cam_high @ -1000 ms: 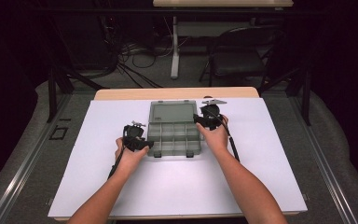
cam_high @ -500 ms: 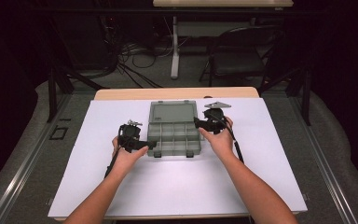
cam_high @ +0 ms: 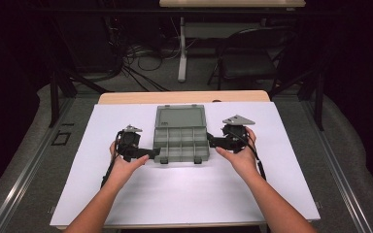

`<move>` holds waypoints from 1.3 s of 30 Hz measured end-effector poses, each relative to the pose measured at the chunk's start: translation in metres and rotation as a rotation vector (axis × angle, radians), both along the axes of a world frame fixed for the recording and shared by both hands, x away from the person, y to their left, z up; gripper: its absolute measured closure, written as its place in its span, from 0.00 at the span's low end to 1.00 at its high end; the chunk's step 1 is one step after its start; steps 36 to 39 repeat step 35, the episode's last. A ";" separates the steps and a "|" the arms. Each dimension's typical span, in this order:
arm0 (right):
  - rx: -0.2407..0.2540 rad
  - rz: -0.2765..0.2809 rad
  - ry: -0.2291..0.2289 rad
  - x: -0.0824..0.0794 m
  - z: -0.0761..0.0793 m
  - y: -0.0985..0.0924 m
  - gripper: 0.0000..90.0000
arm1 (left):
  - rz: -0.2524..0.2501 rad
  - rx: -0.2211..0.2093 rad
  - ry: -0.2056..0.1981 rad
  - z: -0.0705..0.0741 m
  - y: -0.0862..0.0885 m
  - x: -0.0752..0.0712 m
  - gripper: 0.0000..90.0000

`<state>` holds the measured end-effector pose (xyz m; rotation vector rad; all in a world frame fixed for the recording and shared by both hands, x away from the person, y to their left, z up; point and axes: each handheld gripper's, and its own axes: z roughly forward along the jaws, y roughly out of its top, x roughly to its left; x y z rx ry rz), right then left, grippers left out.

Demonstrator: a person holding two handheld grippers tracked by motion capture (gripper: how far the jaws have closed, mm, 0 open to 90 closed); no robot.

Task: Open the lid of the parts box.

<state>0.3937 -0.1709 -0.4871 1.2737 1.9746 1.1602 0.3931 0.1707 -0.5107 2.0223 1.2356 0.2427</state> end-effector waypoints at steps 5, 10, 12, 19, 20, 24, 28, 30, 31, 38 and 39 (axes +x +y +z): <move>-0.027 0.016 -0.034 -0.022 0.004 -0.009 0.12 | -0.017 -0.025 -0.031 0.008 0.008 -0.014 0.00; -0.014 0.022 -0.038 -0.049 0.007 -0.026 0.11 | -0.028 -0.035 -0.063 0.013 0.016 -0.029 0.00; -0.008 0.017 -0.039 -0.059 0.005 -0.033 0.11 | -0.026 -0.040 -0.073 0.014 0.019 -0.034 0.00; -0.010 -0.038 -0.048 -0.096 -0.005 -0.060 0.11 | -0.003 -0.023 -0.140 0.015 0.033 -0.056 0.00; -0.010 -0.038 -0.048 -0.096 -0.005 -0.060 0.11 | 0.000 -0.018 -0.145 0.014 0.035 -0.059 0.00; -0.002 -0.065 -0.040 -0.111 -0.013 -0.072 0.11 | 0.016 -0.016 -0.182 0.013 0.044 -0.069 0.00; 0.007 -0.074 -0.045 -0.115 -0.017 -0.076 0.11 | 0.014 -0.014 -0.202 0.008 0.051 -0.075 0.00; -0.006 -0.072 -0.053 -0.115 -0.018 -0.077 0.11 | 0.013 -0.013 -0.206 0.005 0.053 -0.076 0.00; -0.010 -0.080 -0.068 -0.114 -0.020 -0.076 0.11 | 0.011 -0.011 -0.211 0.004 0.055 -0.075 0.00; -0.024 -0.083 -0.064 -0.113 -0.022 -0.077 0.11 | 0.026 -0.024 -0.217 0.004 0.060 -0.075 0.00; -0.024 -0.083 -0.064 -0.113 -0.022 -0.077 0.11 | 0.026 -0.024 -0.217 0.004 0.060 -0.075 0.00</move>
